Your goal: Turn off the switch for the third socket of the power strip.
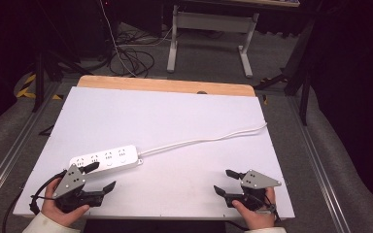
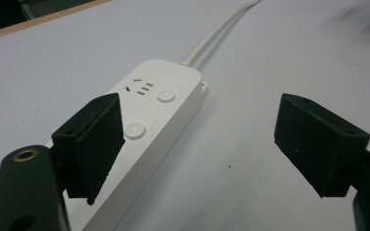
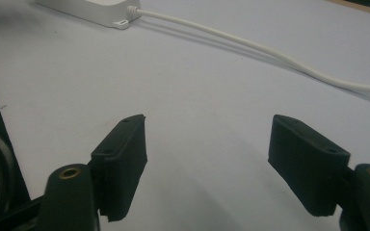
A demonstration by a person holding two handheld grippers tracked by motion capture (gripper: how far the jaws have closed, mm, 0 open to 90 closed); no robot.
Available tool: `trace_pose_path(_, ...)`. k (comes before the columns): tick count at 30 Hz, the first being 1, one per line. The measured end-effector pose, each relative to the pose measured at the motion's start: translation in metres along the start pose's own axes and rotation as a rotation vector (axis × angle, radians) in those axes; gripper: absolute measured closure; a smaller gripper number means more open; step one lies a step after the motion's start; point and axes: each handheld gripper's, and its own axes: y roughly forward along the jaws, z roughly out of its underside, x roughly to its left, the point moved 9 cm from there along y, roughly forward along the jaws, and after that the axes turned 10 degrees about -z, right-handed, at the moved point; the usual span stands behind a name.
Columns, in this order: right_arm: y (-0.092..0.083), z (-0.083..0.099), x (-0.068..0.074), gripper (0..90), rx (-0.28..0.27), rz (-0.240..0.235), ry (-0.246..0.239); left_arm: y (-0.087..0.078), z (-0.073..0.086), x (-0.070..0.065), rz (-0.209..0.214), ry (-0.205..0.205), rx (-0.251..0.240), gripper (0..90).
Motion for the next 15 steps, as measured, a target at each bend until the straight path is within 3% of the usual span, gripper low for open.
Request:
trace_pose_path(11, 0.0008, 0.0020, 0.0000, 32.1, 0.015, -0.004, 0.004, -0.0045, -0.0050, -0.0041, 0.019, 0.021, -0.025, 23.0)
trace_pose_path(15, 0.0010, 0.0020, 0.0011, 33.2, 0.014, -0.009, 0.008, -0.0056, -0.0069, -0.0055, 0.037, 0.000, -0.024, 24.3)
